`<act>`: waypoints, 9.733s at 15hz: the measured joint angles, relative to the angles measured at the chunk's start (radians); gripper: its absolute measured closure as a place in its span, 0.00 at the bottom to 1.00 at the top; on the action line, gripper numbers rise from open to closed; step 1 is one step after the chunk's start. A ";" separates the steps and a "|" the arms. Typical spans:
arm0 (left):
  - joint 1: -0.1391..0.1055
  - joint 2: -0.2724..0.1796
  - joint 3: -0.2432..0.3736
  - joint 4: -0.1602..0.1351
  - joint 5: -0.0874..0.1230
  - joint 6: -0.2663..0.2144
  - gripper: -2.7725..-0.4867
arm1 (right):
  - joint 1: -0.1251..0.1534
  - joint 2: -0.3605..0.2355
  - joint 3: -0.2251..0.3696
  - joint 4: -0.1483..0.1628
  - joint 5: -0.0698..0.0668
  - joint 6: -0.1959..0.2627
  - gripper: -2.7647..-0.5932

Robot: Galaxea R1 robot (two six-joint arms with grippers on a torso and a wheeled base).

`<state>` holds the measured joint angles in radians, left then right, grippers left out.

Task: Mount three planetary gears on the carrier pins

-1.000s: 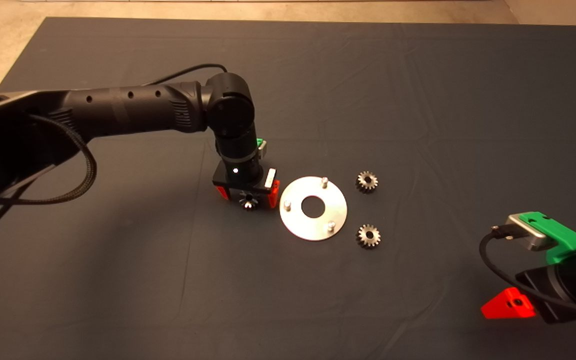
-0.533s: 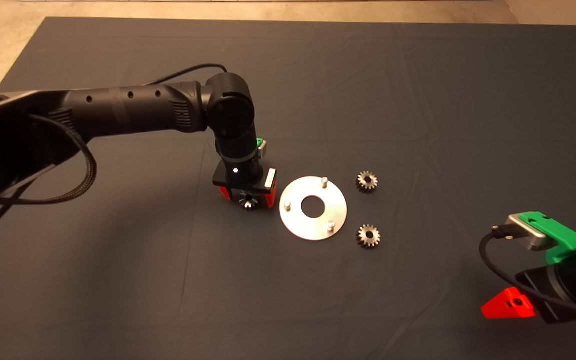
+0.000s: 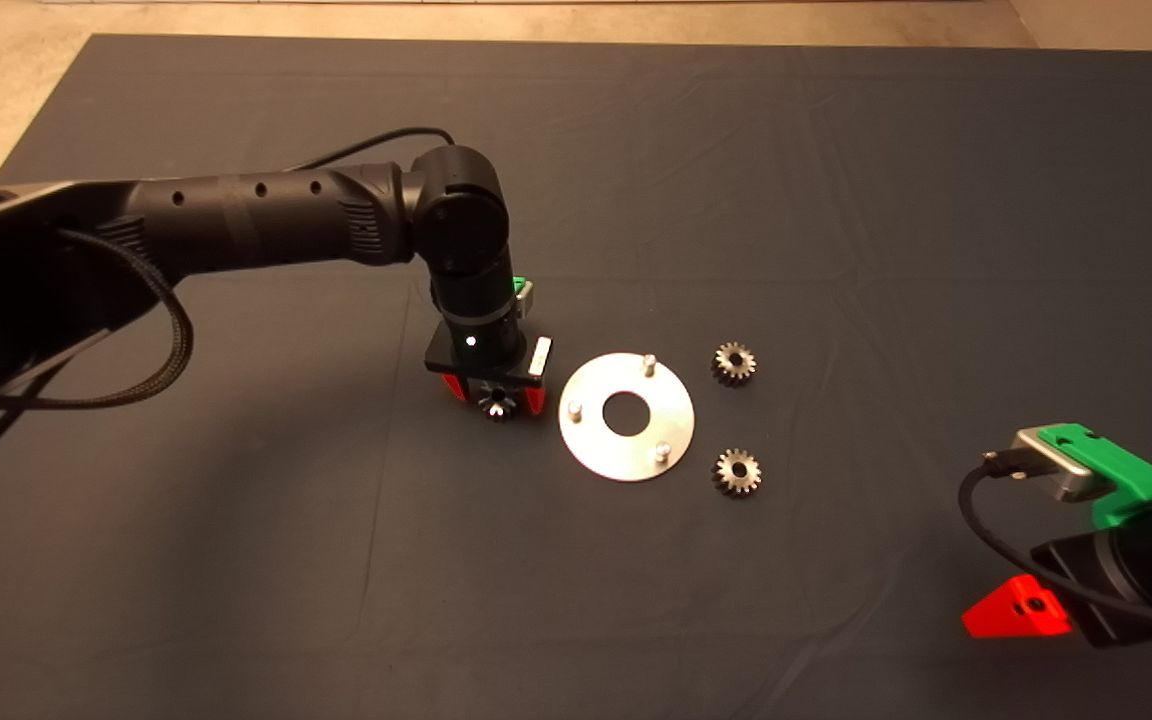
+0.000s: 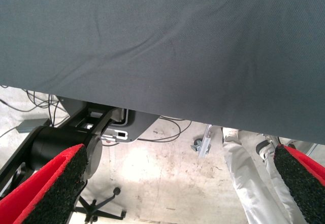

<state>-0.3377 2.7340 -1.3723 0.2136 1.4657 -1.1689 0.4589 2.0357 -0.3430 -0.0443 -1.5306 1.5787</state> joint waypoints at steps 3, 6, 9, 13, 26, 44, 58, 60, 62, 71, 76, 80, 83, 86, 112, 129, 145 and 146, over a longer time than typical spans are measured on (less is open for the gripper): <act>0.000 0.000 0.000 0.000 0.000 0.000 0.43 | -0.002 0.000 0.000 0.000 0.000 0.000 0.01; 0.000 0.000 0.000 0.000 0.000 0.000 0.49 | -0.002 0.000 0.000 0.000 0.000 0.000 0.01; 0.000 0.000 0.000 0.000 0.000 0.000 0.55 | -0.002 0.000 0.000 0.000 0.000 0.000 0.01; 0.000 0.000 -0.001 0.000 0.000 0.000 0.62 | -0.002 0.000 0.000 0.000 0.000 0.000 0.01; 0.000 0.000 -0.015 0.000 0.004 0.000 0.75 | -0.002 0.000 0.000 0.000 0.000 0.000 0.01; -0.079 0.017 0.020 -0.053 0.028 -0.009 0.77 | -0.002 0.000 0.000 0.000 0.000 0.000 0.01; -0.078 0.104 0.094 -0.057 0.029 -0.053 0.78 | -0.016 0.000 0.000 0.000 0.000 0.000 0.01; -0.078 0.126 0.072 -0.057 0.029 -0.053 0.78 | -0.017 0.000 0.000 0.000 0.000 0.000 0.01; -0.078 0.133 0.061 -0.057 0.050 -0.053 0.78 | -0.018 0.000 0.000 0.000 0.000 0.000 0.01; -0.078 0.158 0.022 -0.057 0.056 -0.049 0.78 | -0.018 0.001 0.000 0.000 0.000 0.000 0.01; -0.078 0.164 0.019 -0.057 0.056 -0.048 0.78 | -0.018 0.000 0.000 0.000 0.000 0.000 0.01; -0.078 0.167 0.019 -0.057 0.057 -0.048 0.78 | -0.018 0.000 0.000 0.000 0.000 0.000 0.01; -0.078 0.177 0.019 -0.057 0.057 -0.048 0.78 | -0.018 0.001 0.000 0.000 0.000 0.000 0.01; -0.078 0.189 0.019 -0.057 0.056 -0.048 0.78 | -0.018 0.000 0.000 0.000 0.000 0.000 0.01; -0.078 0.189 0.022 -0.037 0.056 -0.048 0.78 | -0.018 0.000 0.000 0.000 0.000 0.000 0.01; -0.078 0.189 0.022 -0.037 0.056 -0.049 0.78 | -0.018 0.000 0.000 0.000 0.000 0.000 0.01; -0.087 0.189 0.022 -0.037 0.056 -0.048 0.78 | -0.018 0.000 0.000 0.000 0.000 0.000 0.01; -0.089 0.189 0.022 -0.037 0.057 -0.048 0.78 | -0.018 0.000 0.000 0.000 0.000 0.000 0.01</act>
<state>-0.4269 2.9234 -1.3504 0.1770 1.5226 -1.2173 0.4406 2.0360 -0.3430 -0.0441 -1.5308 1.5787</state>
